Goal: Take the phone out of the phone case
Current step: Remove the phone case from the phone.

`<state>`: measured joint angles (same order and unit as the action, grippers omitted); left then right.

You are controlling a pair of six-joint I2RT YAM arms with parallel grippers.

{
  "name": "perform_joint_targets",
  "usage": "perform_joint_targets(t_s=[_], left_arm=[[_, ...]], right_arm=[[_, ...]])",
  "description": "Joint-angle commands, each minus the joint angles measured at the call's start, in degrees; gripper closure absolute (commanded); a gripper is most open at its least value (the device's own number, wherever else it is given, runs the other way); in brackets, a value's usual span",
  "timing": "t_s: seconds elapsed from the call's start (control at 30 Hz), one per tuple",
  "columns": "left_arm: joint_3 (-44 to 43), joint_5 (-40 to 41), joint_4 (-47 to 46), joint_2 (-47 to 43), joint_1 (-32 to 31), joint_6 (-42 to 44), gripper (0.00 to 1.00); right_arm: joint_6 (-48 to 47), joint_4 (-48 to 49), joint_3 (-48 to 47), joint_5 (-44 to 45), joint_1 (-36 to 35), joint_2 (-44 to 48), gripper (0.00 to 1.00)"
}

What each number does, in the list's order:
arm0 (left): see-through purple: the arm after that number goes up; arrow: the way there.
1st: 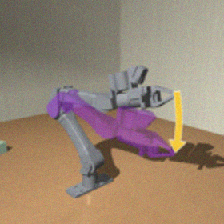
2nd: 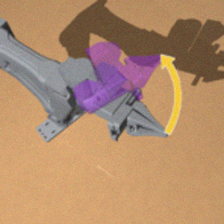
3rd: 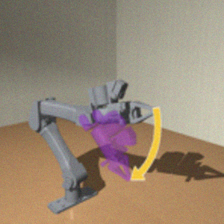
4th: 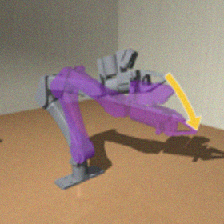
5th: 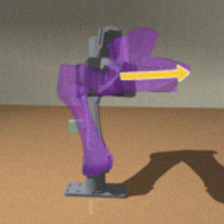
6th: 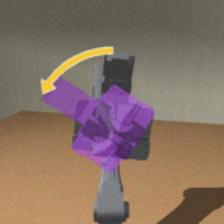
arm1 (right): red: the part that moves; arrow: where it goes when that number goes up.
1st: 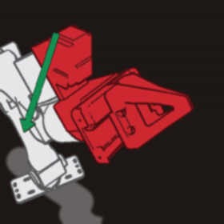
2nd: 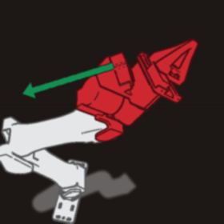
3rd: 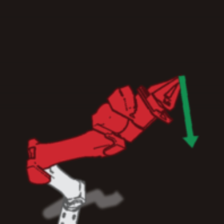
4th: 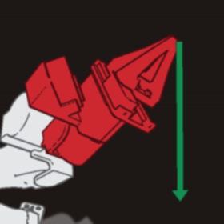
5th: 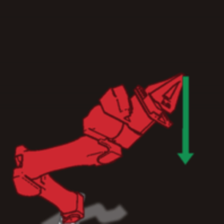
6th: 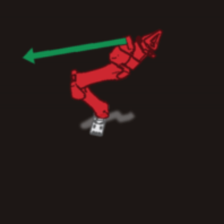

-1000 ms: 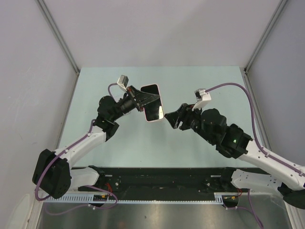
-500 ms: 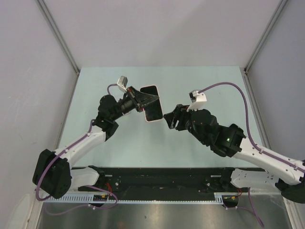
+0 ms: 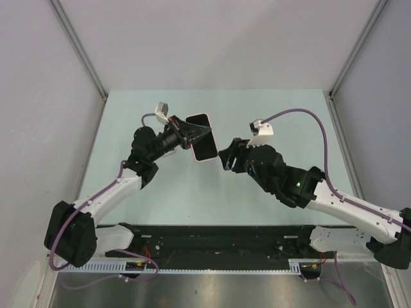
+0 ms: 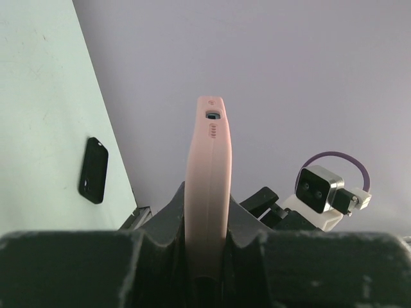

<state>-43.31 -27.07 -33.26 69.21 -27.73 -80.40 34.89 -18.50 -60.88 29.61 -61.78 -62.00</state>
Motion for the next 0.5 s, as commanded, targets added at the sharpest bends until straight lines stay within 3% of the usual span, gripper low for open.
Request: perform_joint_targets(t_s=[0.0, 0.47], left_arm=[[-5.03, -1.23, -18.16, -5.49, -2.25, -11.97, 1.0], [-4.5, -1.23, -20.18, -6.9, -2.16, -14.52, 1.0]], right_arm=[[-0.79, -3.21, 2.17, -8.59, -1.41, -7.25, 0.4], [1.05, 4.52, 5.77, -16.59, 1.4, -9.89, 0.4]])
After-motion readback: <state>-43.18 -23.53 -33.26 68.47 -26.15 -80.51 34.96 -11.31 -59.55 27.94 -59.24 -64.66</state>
